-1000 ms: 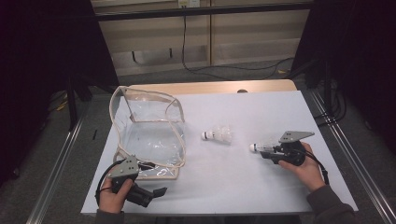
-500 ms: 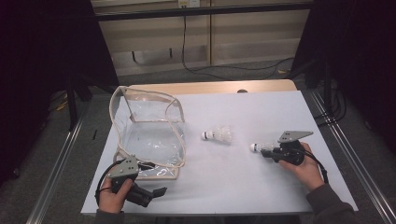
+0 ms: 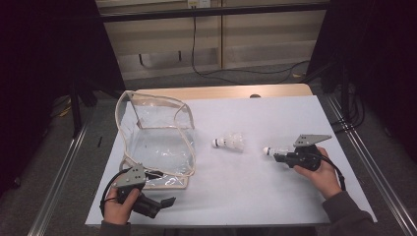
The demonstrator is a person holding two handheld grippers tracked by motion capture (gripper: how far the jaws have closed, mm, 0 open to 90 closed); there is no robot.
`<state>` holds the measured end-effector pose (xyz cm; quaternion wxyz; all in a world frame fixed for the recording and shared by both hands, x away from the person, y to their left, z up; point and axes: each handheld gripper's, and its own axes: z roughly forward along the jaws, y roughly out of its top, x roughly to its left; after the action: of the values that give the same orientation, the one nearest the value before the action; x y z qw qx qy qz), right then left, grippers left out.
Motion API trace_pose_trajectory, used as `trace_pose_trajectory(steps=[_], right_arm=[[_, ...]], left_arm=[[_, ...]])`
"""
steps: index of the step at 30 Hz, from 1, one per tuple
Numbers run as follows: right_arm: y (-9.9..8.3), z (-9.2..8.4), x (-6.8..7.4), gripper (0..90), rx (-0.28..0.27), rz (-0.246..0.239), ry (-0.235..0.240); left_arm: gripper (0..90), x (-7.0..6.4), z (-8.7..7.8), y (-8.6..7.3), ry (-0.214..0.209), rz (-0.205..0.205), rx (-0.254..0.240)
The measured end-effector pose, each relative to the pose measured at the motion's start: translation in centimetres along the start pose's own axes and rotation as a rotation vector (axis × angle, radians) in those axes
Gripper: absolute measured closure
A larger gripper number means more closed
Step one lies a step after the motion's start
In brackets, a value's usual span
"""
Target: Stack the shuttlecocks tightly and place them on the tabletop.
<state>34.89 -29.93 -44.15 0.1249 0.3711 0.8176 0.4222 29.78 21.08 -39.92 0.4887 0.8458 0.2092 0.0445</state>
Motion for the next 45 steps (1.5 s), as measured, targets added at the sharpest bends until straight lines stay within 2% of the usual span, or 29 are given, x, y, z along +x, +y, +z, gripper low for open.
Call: trace_pose_trajectory(steps=[19,34,45], right_arm=[[1.5,0.6,0.0,88.1,-0.016,0.005,-0.001],[1.8,1.2,-0.1,88.1,-0.033,0.025,0.014],[2.7,1.7,0.2,87.9,-0.023,-0.002,0.008]], left_arm=[[4.7,0.0,0.0,0.0,0.001,0.000,0.000],[4.7,0.0,0.0,0.0,0.002,0.001,-0.001],[4.7,0.0,0.0,0.0,0.001,0.002,0.001]])
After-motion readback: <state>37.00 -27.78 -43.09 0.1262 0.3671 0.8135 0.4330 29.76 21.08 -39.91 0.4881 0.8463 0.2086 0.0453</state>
